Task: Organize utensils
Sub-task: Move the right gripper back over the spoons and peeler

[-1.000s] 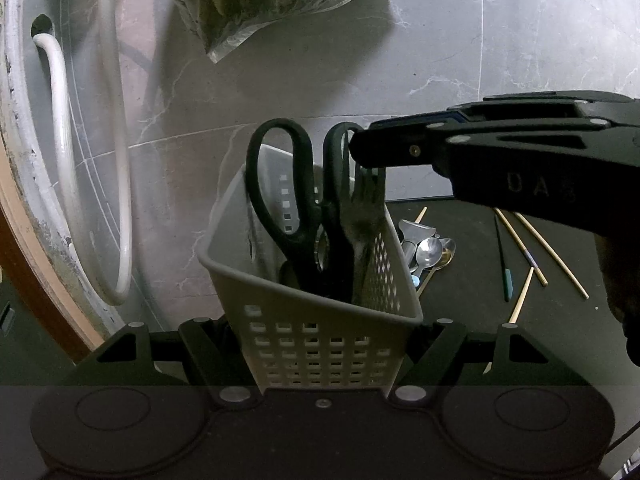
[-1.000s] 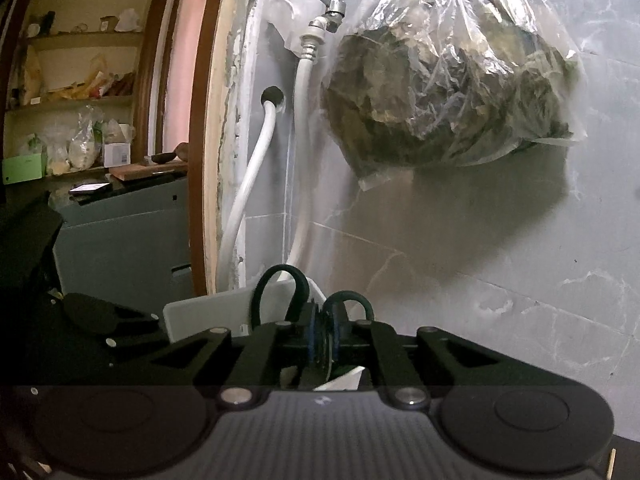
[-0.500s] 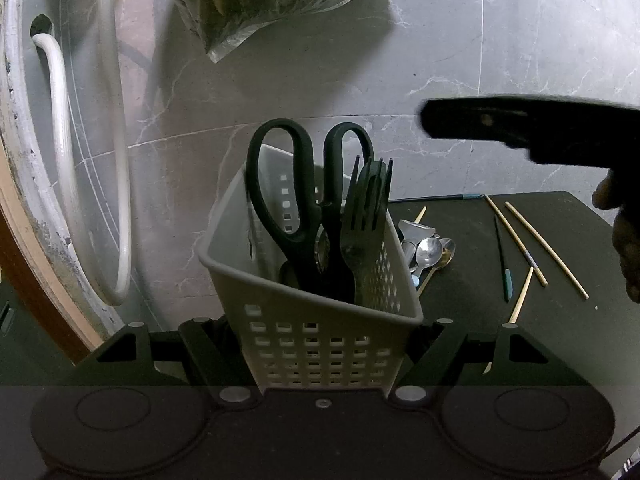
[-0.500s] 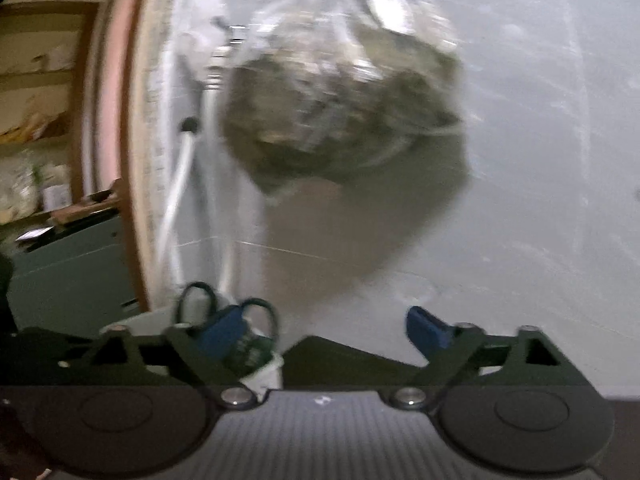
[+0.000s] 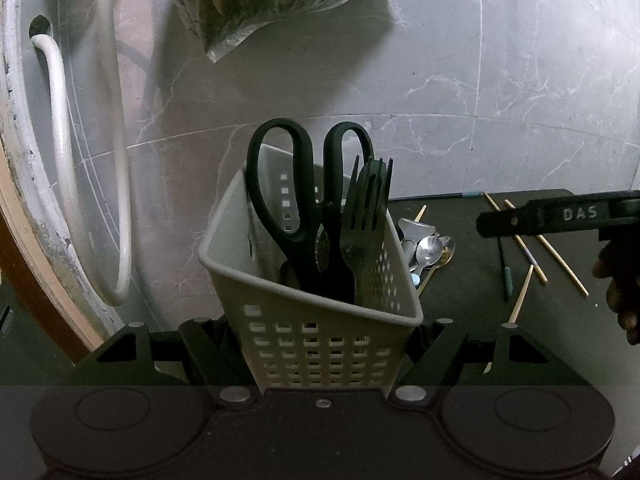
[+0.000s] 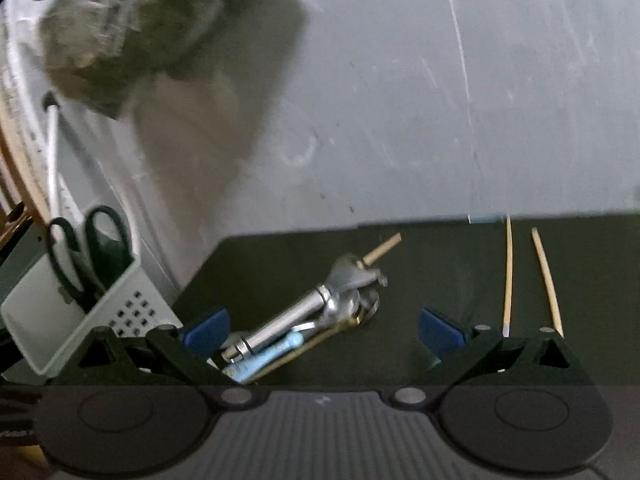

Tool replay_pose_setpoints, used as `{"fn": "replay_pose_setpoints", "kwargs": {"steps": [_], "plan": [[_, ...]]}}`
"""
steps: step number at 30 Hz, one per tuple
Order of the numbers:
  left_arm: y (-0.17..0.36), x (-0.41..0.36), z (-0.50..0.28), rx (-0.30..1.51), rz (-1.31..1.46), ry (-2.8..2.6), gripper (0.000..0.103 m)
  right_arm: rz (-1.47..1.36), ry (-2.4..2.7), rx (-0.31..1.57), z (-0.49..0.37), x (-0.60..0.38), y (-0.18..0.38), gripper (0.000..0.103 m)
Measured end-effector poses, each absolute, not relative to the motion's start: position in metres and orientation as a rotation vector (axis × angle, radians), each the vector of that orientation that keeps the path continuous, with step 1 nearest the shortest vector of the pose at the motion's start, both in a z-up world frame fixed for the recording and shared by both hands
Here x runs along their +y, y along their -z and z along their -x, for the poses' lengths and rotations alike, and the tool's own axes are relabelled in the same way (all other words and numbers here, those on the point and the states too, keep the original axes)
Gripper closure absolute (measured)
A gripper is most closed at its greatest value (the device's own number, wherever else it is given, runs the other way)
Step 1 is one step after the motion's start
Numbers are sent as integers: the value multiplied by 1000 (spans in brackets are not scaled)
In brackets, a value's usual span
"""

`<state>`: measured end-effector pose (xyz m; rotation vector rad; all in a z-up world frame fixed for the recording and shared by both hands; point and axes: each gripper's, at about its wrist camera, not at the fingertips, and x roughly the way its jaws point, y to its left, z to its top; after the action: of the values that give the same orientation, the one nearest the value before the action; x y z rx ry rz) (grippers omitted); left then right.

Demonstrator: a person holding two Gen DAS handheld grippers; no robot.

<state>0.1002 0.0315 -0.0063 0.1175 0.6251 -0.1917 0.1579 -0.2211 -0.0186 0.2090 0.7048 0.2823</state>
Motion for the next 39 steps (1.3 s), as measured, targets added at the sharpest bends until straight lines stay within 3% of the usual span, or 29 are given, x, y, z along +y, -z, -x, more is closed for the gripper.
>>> {"fn": "replay_pose_setpoints", "kwargs": {"steps": [24,39], "plan": [[4,36,-97,634,-113,166,26,39,-394,806,-245,-222,68,0],[3,36,-96,637,-109,147,26,276,-473,722,-244,-197,63,5]]}}
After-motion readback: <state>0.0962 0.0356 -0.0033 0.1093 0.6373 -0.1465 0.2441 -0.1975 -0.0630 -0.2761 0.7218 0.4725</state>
